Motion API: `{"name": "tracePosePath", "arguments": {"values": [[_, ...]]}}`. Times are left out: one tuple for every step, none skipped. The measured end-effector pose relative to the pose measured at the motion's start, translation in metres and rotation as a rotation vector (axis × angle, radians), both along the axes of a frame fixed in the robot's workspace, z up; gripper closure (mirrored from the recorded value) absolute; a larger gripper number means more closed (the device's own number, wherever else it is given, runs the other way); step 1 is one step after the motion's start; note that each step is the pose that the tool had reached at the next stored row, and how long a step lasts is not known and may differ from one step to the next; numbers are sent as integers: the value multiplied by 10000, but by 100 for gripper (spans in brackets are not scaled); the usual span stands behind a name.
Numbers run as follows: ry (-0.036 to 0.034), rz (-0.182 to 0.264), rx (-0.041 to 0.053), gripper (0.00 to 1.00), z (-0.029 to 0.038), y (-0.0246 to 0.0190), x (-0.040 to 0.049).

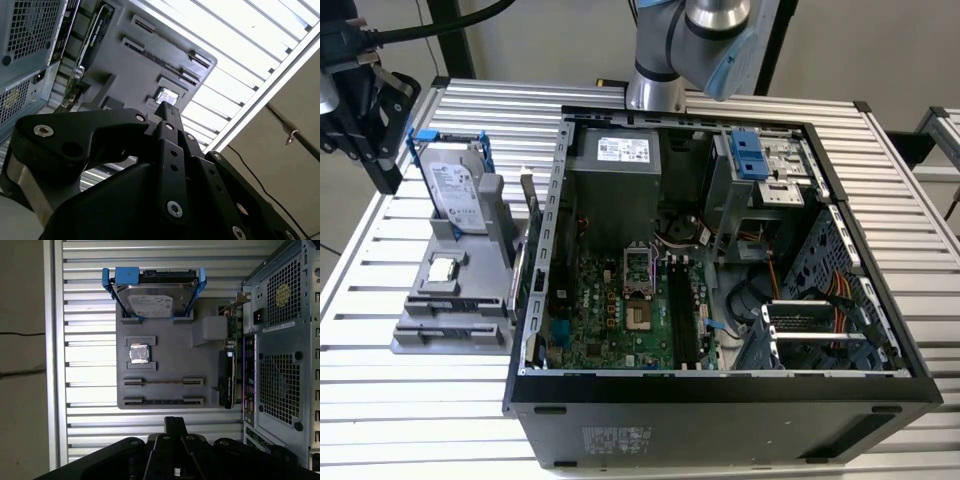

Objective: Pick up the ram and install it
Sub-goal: 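Pick up the ram and move it above insertion slot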

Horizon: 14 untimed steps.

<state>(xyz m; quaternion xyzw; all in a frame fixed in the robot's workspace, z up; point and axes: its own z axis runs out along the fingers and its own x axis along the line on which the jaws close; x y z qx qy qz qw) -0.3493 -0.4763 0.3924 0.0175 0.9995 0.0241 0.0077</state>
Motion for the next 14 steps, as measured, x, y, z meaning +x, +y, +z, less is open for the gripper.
{"name": "tracePosePath", "arguments": {"values": [[0,8,0,100,0,0,0],[0,21,0,100,0,0,0],[0,38,1,100,0,0,0],[0,64,-1,100,0,0,0],[1,90,-2,100,0,-1,0],[1,110,-5,100,1,-1,0],[0,130,-6,100,0,-1,0],[-1,158,-9,100,-1,-1,0],[1,192,-12,100,0,-1,0],[1,239,-16,100,0,-1,1],[0,294,-20,100,0,-1,0],[0,356,-25,100,0,0,0],[1,418,-28,100,0,0,0],[1,478,-33,100,0,0,0]]}}
